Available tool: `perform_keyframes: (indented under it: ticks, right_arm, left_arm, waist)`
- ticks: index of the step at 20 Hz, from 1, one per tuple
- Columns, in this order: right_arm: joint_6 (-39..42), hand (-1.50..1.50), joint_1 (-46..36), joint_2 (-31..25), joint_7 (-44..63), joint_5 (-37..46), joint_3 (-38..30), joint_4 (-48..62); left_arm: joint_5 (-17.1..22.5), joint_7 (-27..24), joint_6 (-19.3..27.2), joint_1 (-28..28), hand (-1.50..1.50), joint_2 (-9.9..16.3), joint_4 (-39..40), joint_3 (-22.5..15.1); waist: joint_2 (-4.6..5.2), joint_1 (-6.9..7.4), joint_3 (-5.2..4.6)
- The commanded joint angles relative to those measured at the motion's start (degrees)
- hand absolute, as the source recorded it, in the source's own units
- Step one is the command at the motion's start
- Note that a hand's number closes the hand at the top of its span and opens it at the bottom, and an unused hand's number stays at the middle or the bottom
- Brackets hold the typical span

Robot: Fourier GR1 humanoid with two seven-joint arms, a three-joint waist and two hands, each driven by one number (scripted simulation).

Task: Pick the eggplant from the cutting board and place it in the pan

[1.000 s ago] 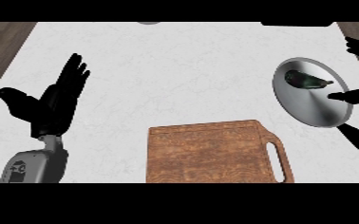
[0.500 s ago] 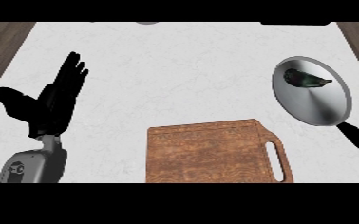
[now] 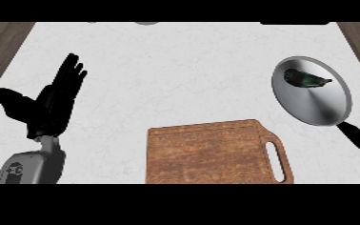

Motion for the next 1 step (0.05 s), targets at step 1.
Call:
perform_keyframes:
  ticks: [1]
  right_arm:
    - [12.7,-1.50,3.2,-1.8,-10.0,-0.9,-0.1,-0.6]
  left_arm:
    - [-0.6,0.7,1.1,-0.5,0.00,-1.4,0.1,-0.9]
  waist:
    - [-0.17,-0.42,-0.01]
